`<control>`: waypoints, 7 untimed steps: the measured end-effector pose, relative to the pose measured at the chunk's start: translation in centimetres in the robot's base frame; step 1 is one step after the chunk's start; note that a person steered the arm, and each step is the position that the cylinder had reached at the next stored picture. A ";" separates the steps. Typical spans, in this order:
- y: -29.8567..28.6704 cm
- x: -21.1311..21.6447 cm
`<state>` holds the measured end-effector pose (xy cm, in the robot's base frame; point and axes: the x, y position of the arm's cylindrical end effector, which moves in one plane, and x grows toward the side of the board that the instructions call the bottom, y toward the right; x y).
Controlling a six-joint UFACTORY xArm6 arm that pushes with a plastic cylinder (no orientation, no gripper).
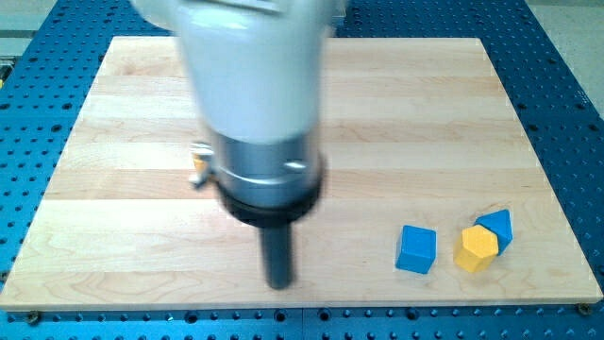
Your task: Push the cube below the heart
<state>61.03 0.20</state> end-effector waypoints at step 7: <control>14.2 0.3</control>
<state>61.36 14.44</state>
